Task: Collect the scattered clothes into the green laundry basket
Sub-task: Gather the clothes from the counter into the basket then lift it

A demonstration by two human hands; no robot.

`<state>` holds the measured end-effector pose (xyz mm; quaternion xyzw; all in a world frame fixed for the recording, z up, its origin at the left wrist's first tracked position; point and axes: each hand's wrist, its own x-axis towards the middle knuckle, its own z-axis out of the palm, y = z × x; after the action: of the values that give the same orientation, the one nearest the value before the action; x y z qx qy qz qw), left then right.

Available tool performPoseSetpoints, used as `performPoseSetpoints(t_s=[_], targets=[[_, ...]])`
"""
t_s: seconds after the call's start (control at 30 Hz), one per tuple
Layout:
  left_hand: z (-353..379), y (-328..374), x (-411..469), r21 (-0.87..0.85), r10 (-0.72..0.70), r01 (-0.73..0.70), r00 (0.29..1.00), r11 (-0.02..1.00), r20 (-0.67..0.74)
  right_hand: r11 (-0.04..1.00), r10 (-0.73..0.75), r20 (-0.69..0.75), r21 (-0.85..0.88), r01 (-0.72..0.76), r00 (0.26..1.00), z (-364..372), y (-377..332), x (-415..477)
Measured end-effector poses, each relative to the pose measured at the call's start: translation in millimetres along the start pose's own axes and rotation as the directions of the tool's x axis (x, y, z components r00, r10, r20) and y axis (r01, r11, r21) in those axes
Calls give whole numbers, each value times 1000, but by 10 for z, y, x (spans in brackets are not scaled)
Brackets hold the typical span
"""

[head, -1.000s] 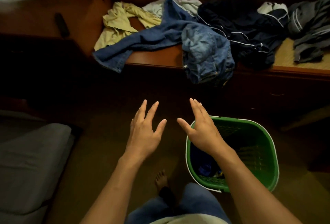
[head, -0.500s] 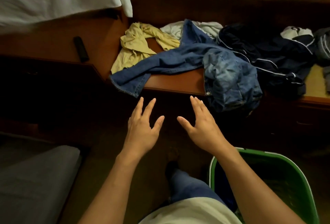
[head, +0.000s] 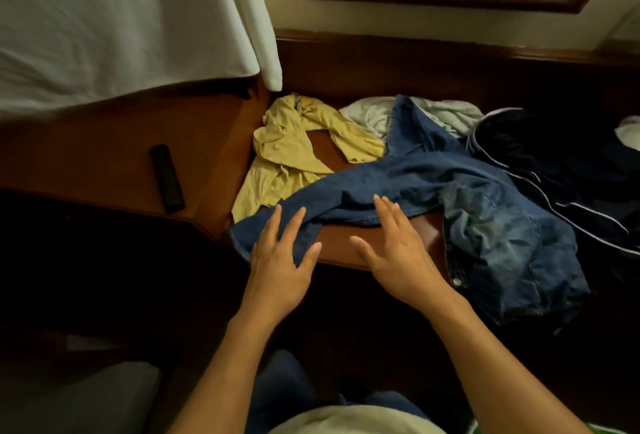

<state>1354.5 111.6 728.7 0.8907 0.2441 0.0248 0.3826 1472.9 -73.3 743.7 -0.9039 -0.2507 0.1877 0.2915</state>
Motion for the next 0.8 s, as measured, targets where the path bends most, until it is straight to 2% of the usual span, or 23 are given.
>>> performPoseSetpoints(t_s=[0.13,0.3,0.47,0.67,0.8], targets=[[-174,-191,662,11,33,-33,998,999,54,999,48,-35,2,-48,998,137,-147,547],[-470,-417,1497,27,142,-147,981,989,133,985,164,-63,59,-161,984,251,-365,1134],[-672,-492,2145,41,214,-226,957,973,196,969,224,-110,126,-210,968,283,-485,1496],[-623,-489,2562,63,206,-223,957,973,206,955,264,-87,165,-247,961,270,-394,1848],[-518,-510,2776,62,146,-158,974,985,171,964,243,-58,130,-234,968,224,-250,2136]])
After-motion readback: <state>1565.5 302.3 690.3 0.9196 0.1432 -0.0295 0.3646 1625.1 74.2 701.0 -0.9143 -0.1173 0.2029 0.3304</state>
